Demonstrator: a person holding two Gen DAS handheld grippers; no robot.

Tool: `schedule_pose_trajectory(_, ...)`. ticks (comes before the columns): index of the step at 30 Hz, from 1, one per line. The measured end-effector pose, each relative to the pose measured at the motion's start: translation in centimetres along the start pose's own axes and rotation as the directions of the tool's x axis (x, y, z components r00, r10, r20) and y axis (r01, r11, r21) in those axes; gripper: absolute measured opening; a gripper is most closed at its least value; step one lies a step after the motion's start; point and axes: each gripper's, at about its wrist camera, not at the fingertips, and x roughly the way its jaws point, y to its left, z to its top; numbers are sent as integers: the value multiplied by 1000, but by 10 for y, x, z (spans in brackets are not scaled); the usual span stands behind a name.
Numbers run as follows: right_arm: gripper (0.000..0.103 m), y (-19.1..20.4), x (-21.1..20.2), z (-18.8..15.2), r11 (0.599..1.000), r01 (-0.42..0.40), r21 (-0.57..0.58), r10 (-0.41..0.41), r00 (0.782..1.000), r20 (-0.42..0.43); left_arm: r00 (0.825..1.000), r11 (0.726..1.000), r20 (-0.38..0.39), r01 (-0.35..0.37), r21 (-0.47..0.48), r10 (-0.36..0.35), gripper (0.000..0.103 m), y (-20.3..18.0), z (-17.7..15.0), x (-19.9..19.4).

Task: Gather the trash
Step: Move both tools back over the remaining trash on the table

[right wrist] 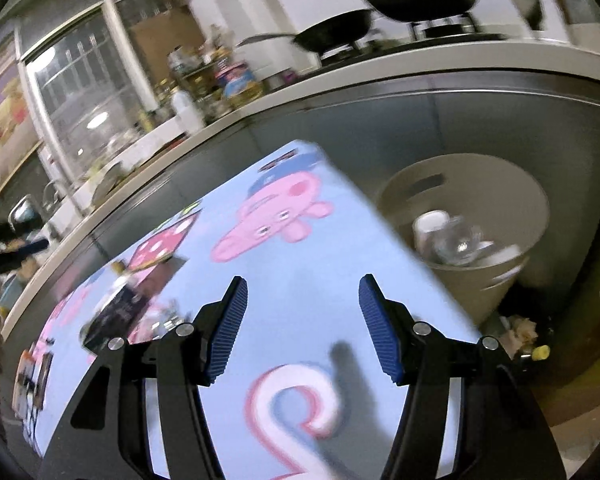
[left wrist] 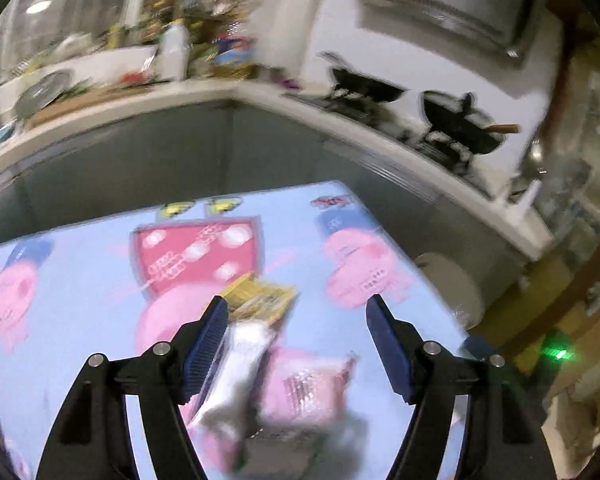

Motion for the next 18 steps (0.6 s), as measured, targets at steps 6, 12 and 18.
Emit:
schedule_pose_trajectory(6,55,55,15,-20,994,-78,-74,71,994,-89,990,989,-64,-133,-69,128,71,48,-57,-6)
schedule_pose_trajectory(12,55,111,27,-49,978,-150,-145,123,976,-182,951,953,-78,-301,-15,299,71,63,-89,-14)
schedule_pose_trajectory(18,55,144,28,-66,969,-169,-180,126,966,-226,925,925,-67,-378,-33,375,71,82,-98,-26)
